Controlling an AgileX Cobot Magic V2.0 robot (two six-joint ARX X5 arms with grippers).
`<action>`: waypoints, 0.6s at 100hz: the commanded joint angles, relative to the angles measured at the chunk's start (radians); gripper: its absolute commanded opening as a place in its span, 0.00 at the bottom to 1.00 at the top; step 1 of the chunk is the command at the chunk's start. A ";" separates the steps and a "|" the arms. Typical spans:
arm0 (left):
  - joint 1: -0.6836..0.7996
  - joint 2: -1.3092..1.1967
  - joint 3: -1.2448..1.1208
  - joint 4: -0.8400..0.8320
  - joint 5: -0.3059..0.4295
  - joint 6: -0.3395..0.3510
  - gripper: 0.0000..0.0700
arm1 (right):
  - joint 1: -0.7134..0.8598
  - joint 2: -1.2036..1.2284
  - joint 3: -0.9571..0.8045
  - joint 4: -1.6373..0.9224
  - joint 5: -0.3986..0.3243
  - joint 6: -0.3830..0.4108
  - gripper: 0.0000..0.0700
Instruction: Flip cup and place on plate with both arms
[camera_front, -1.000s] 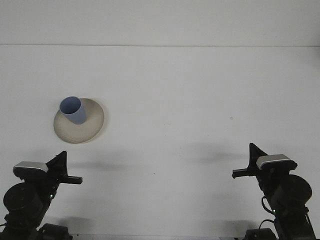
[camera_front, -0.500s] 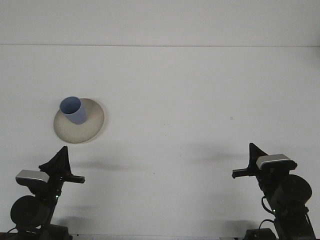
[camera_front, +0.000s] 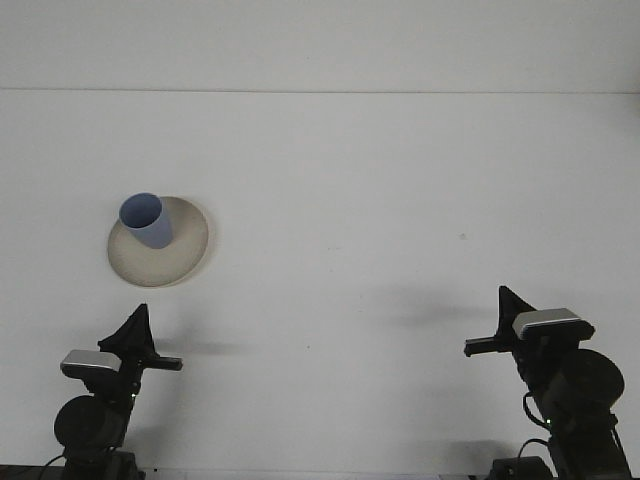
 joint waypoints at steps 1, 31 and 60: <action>0.006 -0.002 -0.021 0.042 0.000 0.018 0.02 | 0.001 0.002 0.008 0.011 0.000 0.002 0.00; 0.042 -0.002 -0.021 0.074 0.000 0.044 0.02 | 0.001 0.002 0.008 0.011 0.000 0.002 0.00; 0.042 -0.002 -0.021 0.073 0.000 0.041 0.02 | 0.001 0.002 0.008 0.010 0.000 0.002 0.00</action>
